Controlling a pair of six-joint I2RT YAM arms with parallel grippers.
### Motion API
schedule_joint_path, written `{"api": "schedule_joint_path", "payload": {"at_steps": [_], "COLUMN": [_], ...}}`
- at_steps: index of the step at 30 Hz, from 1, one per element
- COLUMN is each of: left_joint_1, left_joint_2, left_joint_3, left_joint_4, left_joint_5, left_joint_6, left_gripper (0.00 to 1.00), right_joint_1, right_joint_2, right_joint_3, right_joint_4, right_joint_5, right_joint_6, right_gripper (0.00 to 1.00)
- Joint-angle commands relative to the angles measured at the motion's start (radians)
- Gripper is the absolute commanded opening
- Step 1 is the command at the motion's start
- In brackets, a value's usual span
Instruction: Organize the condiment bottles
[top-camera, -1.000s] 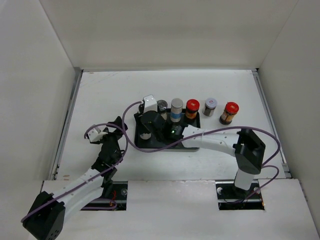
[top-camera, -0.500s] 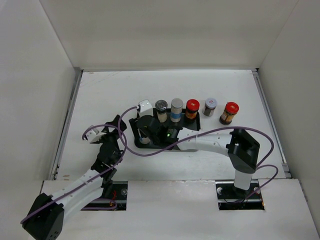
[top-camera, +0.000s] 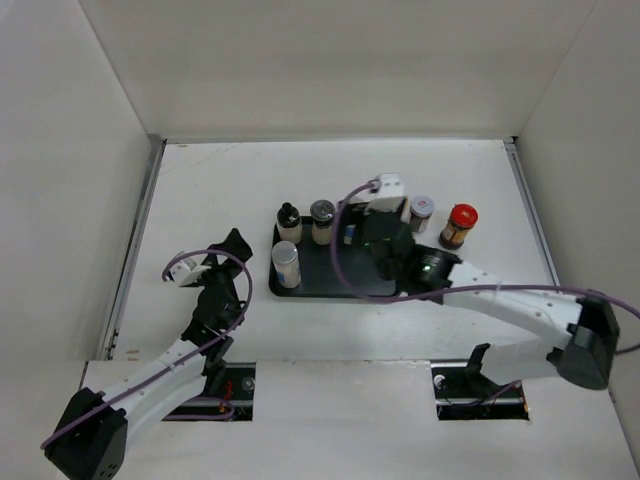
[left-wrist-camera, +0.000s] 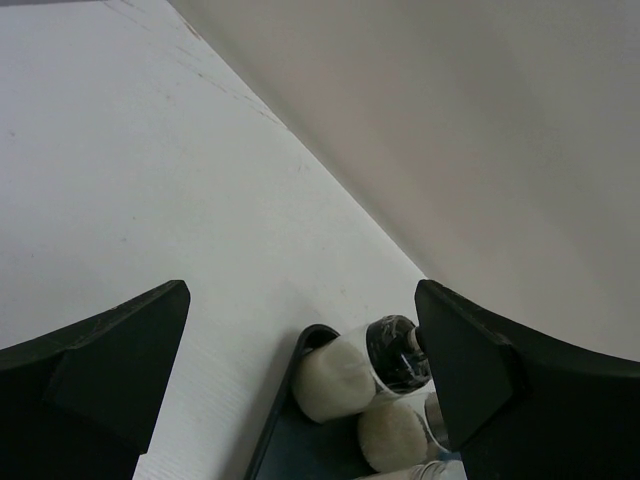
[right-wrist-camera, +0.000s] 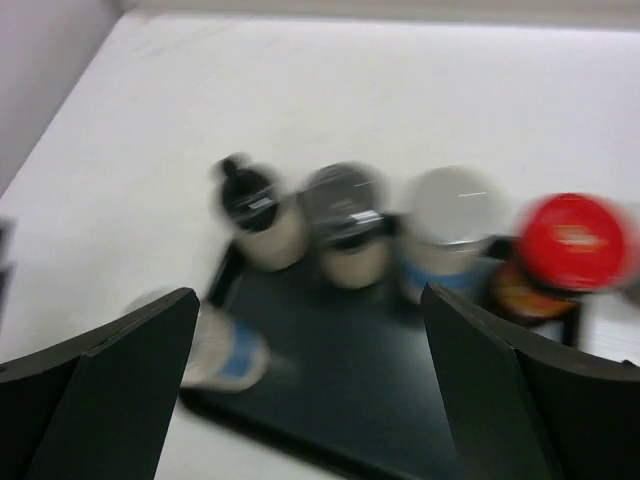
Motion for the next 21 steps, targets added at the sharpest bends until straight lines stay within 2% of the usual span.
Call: {"api": "schedule_joint_path", "payload": {"at_steps": [1, 2, 3, 5, 7, 8, 9, 10, 15, 21], "left_joint_1": [0.001, -0.002, -0.004, -0.007, -0.01, -0.013, -0.015, -0.016, -0.012, -0.013], "left_joint_2": [-0.036, -0.053, -0.07, -0.073, -0.042, -0.032, -0.028, -0.027, 0.004, 0.021], "left_joint_3": [-0.083, -0.084, -0.086, -0.086, -0.084, -0.083, -0.081, -0.081, -0.086, -0.084], "left_joint_4": [0.043, 0.04, 0.033, 0.033, 0.046, 0.053, 0.06, 0.066, 0.074, 0.082], "left_joint_5": [-0.015, -0.015, -0.015, -0.012, -0.003, 0.0, 0.003, 0.005, 0.005, 0.005], "left_joint_6": [-0.011, -0.009, -0.009, -0.009, -0.009, -0.009, -0.009, -0.006, -0.008, -0.008], "left_gripper": [1.0, 1.0, 1.0, 1.0, 1.0, 1.0, 1.0, 1.0, 1.0, 1.0], "right_joint_1": [-0.163, -0.22, -0.285, -0.405, -0.507, -0.557, -0.597, -0.629, -0.764, -0.814], "right_joint_2": [-0.149, -0.183, -0.209, -0.24, -0.238, -0.232, -0.223, -0.211, -0.15, -0.081], "right_joint_3": [-0.121, -0.156, -0.185, -0.225, -0.236, -0.245, -0.25, -0.249, -0.249, -0.272], "right_joint_4": [-0.021, -0.035, -0.05, -0.087, -0.116, -0.115, -0.109, -0.107, -0.084, -0.021], "right_joint_5": [0.18, 0.21, 0.238, 0.264, 0.255, 0.252, 0.245, 0.229, 0.099, -0.102], "right_joint_6": [0.017, 0.022, 0.029, 0.038, 0.037, 0.034, 0.028, 0.022, 0.009, 0.025], "right_gripper": [0.94, 0.78, 0.67, 0.56, 0.61, 0.73, 0.88, 0.98, 1.0, 1.0]}}
